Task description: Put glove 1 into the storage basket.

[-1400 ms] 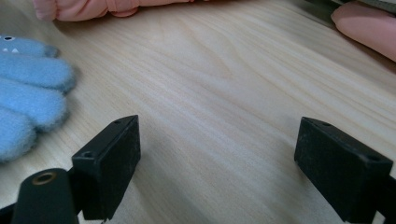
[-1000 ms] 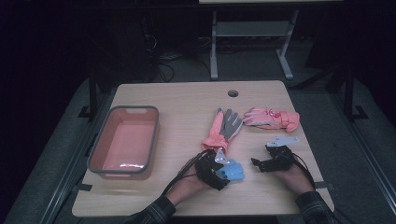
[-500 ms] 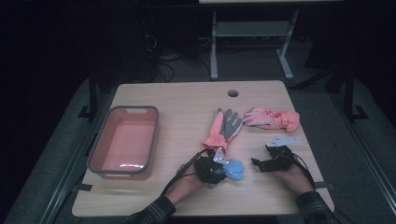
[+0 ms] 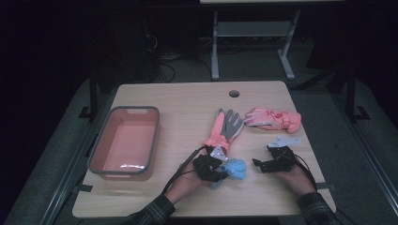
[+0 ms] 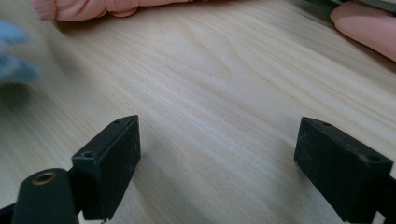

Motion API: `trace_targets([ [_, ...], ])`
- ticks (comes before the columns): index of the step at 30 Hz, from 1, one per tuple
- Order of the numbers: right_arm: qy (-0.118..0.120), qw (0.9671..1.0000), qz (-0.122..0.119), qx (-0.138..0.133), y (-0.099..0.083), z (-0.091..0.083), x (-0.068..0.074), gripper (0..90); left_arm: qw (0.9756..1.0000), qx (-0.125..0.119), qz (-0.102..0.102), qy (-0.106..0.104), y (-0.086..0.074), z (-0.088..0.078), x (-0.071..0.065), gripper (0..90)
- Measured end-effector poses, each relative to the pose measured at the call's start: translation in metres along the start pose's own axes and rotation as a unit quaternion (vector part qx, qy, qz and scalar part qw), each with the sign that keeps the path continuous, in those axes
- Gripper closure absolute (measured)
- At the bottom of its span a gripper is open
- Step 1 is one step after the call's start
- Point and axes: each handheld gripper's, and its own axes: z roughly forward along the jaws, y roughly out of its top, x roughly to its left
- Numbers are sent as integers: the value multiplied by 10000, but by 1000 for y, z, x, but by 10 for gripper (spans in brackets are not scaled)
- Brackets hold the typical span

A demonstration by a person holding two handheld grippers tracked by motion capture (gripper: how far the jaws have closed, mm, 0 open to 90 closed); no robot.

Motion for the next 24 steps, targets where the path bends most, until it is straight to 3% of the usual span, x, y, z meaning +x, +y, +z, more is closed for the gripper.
trace_targets([
  [6,-16,10000,34,7,0,0,0,130,9999,-97,-59,-110,2,-14,2,741],
  [15,-15,10000,32,21,0,0,0,130,9997,-158,-156,-102,4,-36,11,741],
  [24,-15,10000,36,8,0,0,0,130,9991,-247,-312,151,1,-70,27,739],
])
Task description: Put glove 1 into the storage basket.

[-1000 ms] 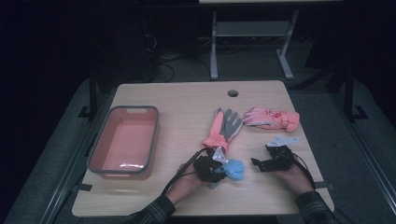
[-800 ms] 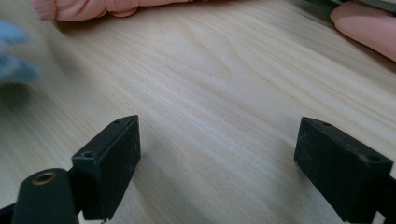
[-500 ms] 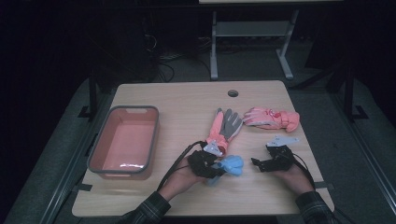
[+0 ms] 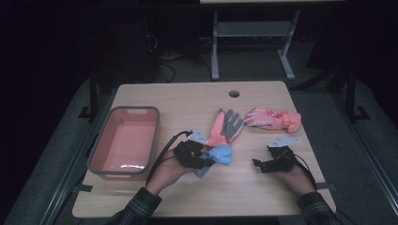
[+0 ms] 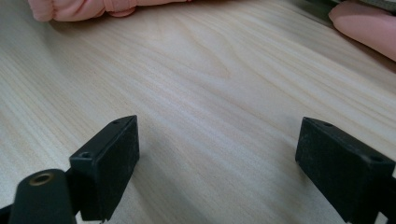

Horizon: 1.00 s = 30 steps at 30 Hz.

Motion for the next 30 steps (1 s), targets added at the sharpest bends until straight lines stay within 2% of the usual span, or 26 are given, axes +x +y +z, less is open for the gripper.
trace_targets([
  [5,1,10000,3,-1,0,0,0,129,9997,-44,-99,240,-2,-23,13,738],
  [7,1,10000,4,0,0,0,0,130,9991,-146,-215,342,-3,-34,19,738],
  [11,3,10000,8,0,0,0,0,130,9974,-231,-374,567,-8,-54,30,738],
  [12,3,10000,8,0,0,0,0,130,9974,-231,-374,567,-8,-54,30,738],
  [14,1,10000,6,-1,0,0,0,130,9956,-278,-476,758,-13,-66,38,738],
  [15,1,10000,7,0,0,0,0,130,9956,-278,-476,758,-13,-66,38,738],
  [16,1,10000,7,0,0,0,0,130,9939,-312,-554,896,-16,-74,43,737],
  [18,1,10000,6,0,0,0,0,130,9931,-343,-582,954,-17,-78,46,737],
  [20,0,10000,6,0,0,0,0,130,9914,-396,-648,1070,-20,-85,50,737],
  [21,3,10000,7,-3,0,0,0,130,9897,-445,-714,1162,-24,-92,54,737],
  [22,3,10000,7,-3,0,0,0,130,9897,-445,-714,1162,-24,-92,54,737],
  [26,-1,10000,6,0,0,0,0,130,9847,-495,-879,1422,-33,-105,64,737],
  [28,-1,10000,5,-1,0,0,0,130,9839,-498,-887,1471,-34,-107,66,737],
  [30,0,10000,8,0,0,0,0,130,9808,-543,-978,1598,-39,-116,70,736],
])
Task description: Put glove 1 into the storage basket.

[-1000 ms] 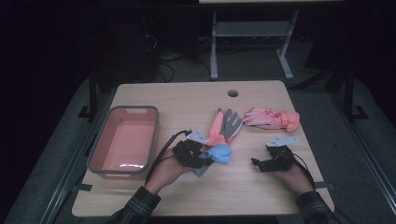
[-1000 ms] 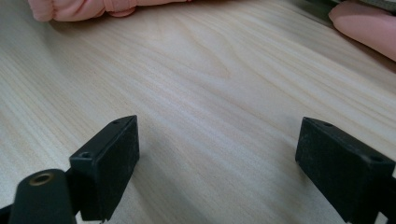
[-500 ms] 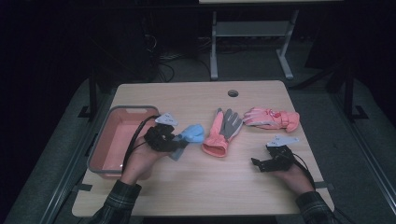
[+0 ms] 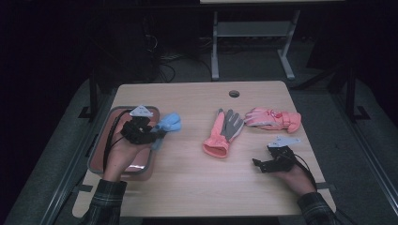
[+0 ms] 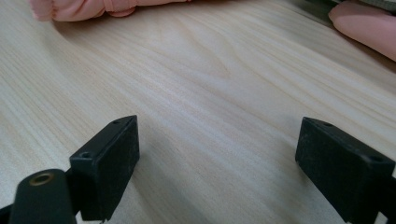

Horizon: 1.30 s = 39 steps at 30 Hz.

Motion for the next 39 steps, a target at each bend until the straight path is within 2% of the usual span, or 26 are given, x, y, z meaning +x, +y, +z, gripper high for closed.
trace_targets([
  [2,2,10000,5,-4,0,0,0,130,10000,-11,-20,41,-1,-2,3,736],
  [8,0,10000,-1,0,0,0,0,130,9985,-33,-274,479,-12,-13,25,736],
  [9,0,10000,-1,0,0,0,0,130,9985,-33,-274,479,-12,-13,25,736],
  [10,0,10000,0,0,0,0,0,130,9977,4,-319,606,-15,-15,31,736],
  [11,-1,10000,-4,0,0,0,0,130,9977,4,-319,606,-15,-15,31,735],
  [12,1,10000,-1,-1,0,0,0,130,9964,60,-387,754,-19,-16,39,736],
  [14,0,10000,-2,0,0,0,0,130,9950,94,-466,881,-24,-16,47,735],
  [15,0,10000,-2,0,0,0,0,130,9950,94,-466,881,-24,-16,47,735],
  [18,0,10000,3,-1,0,0,0,130,9930,163,-619,993,-31,-14,60,734],
  [24,-3,10000,-3,0,0,0,0,131,9903,391,-759,1099,-38,2,77,730],
  [28,5,10000,31,-10,0,0,0,131,9882,580,-797,1173,-40,19,88,726],
  [31,3,10000,40,-13,0,0,0,130,9861,713,-926,1184,-43,33,95,721],
  [34,2,10000,40,-8,0,0,0,131,9840,958,-963,1153,-46,45,98,713],
  [37,2,10000,40,-8,0,0,0,131,9829,1050,-1021,1112,-51,55,101,707],
  [38,2,10000,42,-8,0,0,0,131,9812,1159,-1045,1138,-54,58,103,701],
  [39,2,10000,42,-8,0,0,0,131,9812,1159,-1045,1138,-54,58,103,692],
])
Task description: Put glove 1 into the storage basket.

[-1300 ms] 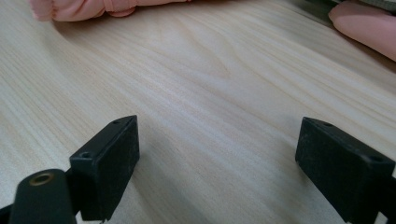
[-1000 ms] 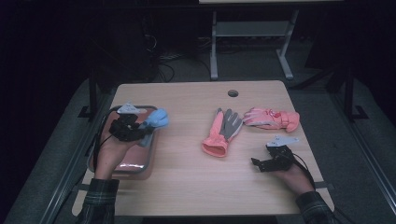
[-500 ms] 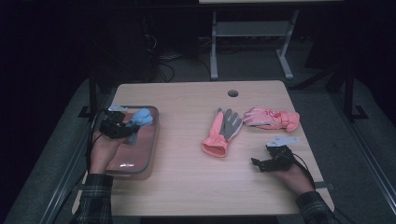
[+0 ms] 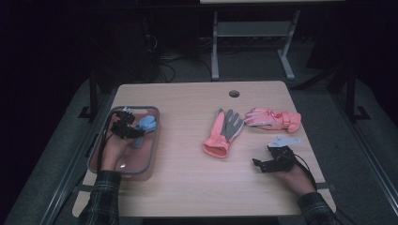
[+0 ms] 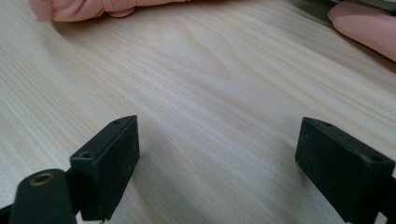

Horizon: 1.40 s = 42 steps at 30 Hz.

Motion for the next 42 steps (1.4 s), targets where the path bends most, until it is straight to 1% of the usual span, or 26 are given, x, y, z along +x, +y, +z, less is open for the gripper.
trace_targets([
  [3,-1,10000,-4,-1,0,0,0,131,10000,46,-47,-14,-2,2,1,673],
  [5,-3,10000,-8,1,0,0,0,131,9999,77,-65,94,-2,4,1,632],
  [7,-2,10000,-12,-1,0,0,0,131,9999,99,-99,94,-3,5,2,570],
  [8,-3,10000,-7,2,0,0,0,131,9998,113,-147,58,-3,6,3,532],
  [12,0,10000,-1,0,0,0,0,131,9997,137,-220,-42,-4,8,5,377],
  [14,-2,10000,-8,1,0,0,0,131,9998,57,-199,-39,-4,7,5,307],
  [15,-2,10000,-8,1,0,0,0,130,9998,4,-214,-52,-4,6,5,253],
  [16,-2,10000,-8,1,0,0,0,130,9997,-54,-247,-72,-4,4,6,253],
  [17,-1,10000,-8,1,0,0,0,131,9995,-123,-266,-105,-4,3,6,233],
  [21,0,10000,-3,0,0,0,0,131,9990,-336,-232,-202,-4,-6,7,204],
  [23,-2,10000,-1,-3,0,0,0,131,9982,-463,-254,-269,-3,-13,6,198],
  [24,-2,10000,6,-4,0,0,0,131,9978,-533,-235,-314,-2,-17,6,196],
  [27,0,10000,-6,-3,0,0,0,131,9955,-761,-207,-529,1,-28,2,196],
  [31,-1,10000,-4,-1,0,0,0,131,9928,-925,-91,-758,6,-40,-8,194],
  [32,-1,10000,-3,0,0,0,0,131,9918,-983,-54,-820,7,-42,-11,192],
  [33,0,10000,-8,-3,0,0,0,131,9902,-1041,-35,-930,8,-45,-14,192],
  [36,-1,10000,-9,1,0,0,0,131,9885,-1108,58,-1026,11,-50,-24,190],
  [39,-2,10000,-8,1,0,0,0,131,9857,-1172,167,-1200,14,-53,-34,189],
  [42,-1,10000,-8,1,0,0,0,131,9838,-1193,309,-1305,17,-56,-47,189],
])
